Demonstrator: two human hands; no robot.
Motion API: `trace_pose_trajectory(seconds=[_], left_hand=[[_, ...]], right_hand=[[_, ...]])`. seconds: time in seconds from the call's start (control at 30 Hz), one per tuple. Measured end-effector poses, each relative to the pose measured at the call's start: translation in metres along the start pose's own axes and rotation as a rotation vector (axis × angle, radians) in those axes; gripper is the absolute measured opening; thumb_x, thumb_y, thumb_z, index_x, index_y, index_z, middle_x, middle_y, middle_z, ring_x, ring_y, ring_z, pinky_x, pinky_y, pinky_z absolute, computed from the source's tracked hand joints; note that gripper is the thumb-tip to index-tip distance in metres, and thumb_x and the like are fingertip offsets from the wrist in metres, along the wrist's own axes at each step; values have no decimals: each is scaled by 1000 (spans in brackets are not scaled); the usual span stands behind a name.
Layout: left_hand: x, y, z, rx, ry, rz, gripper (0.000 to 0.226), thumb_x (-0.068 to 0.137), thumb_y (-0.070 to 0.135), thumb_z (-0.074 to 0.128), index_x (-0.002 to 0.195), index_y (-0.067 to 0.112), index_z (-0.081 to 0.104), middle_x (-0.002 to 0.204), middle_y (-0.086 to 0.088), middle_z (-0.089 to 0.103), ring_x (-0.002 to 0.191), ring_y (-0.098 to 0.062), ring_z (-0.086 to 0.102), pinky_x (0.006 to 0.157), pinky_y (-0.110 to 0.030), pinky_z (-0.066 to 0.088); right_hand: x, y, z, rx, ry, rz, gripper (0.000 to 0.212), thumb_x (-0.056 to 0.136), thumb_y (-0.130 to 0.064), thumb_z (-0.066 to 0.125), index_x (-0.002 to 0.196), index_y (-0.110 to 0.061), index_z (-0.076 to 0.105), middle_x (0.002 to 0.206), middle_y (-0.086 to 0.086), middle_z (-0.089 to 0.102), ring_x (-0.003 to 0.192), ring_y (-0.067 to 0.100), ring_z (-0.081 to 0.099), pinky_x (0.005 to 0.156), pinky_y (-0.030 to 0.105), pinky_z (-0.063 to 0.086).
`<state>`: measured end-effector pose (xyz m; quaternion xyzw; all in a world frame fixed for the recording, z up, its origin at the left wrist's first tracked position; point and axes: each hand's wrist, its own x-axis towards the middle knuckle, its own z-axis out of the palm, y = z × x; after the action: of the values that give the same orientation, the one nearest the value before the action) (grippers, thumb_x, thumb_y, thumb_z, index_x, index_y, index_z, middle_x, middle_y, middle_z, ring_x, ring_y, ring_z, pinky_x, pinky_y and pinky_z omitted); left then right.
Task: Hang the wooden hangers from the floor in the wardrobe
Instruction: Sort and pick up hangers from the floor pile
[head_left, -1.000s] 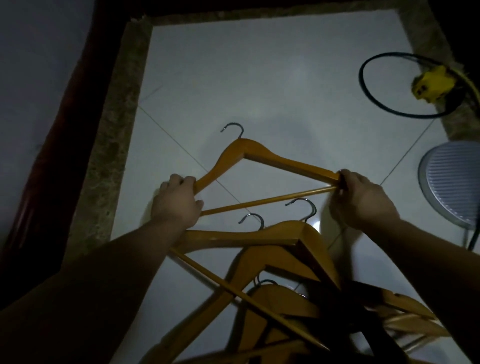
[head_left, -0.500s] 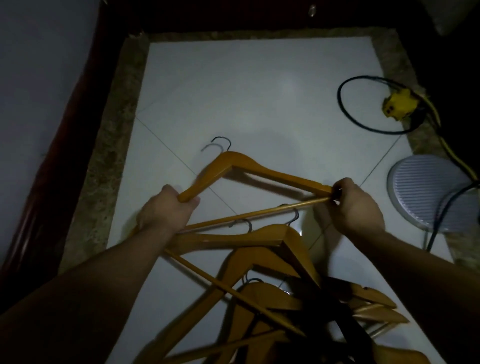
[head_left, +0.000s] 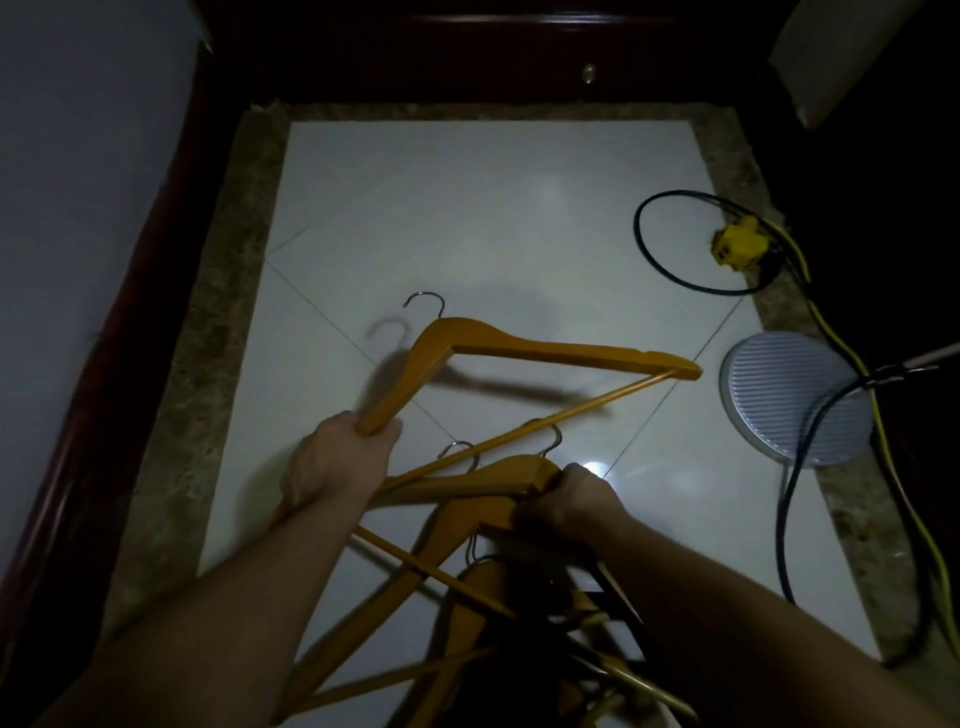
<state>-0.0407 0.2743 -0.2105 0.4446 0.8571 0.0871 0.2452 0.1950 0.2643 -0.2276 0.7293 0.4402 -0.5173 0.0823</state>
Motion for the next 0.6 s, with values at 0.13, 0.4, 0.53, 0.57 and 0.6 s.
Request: trace_pose_trajectory(seconds=[0.13,0.4,0.53,0.57,0.6], left_hand=[[-1,1,2,-1,7,-8,39,86,63,56,82,25,62,76,0,57,76,-24,54,68,-33,40],[2,16,-34,4,-4,-7,53,76,77,50,78,24,60,77,-1,59,79,-28,58,72,-35,45],[-10,31,-66,-2,3,58,60,73,83,45,77,25,61,78,0,64,79,-27,61,76,-38,52],[-13,37,-76,0,7,81,63,72,85,43,79,25,63,79,0,66,79,-27,62,77,-38,53],[-17,43,-87,-4,12,104,65,70,86,41,80,26,64,79,1,66,78,-26,63,78,-38,54]], right_hand=[[-1,7,-4,46,22,-69,48,87,-41,70,120,-19,44,103,1,55,94,17,54,78,29,43],[-21,-7,-41,55,190,-213,56,84,-48,70,125,-24,40,108,4,66,96,28,66,82,42,57],[-50,-15,-73,98,242,-247,49,84,-43,74,121,-23,47,107,2,68,100,26,66,75,29,48],[-59,-17,-82,101,257,-255,42,84,-41,74,110,-22,48,95,1,68,88,23,67,66,27,47],[-69,-20,-91,121,266,-274,37,84,-39,75,101,-21,47,84,0,66,73,19,65,57,25,45]])
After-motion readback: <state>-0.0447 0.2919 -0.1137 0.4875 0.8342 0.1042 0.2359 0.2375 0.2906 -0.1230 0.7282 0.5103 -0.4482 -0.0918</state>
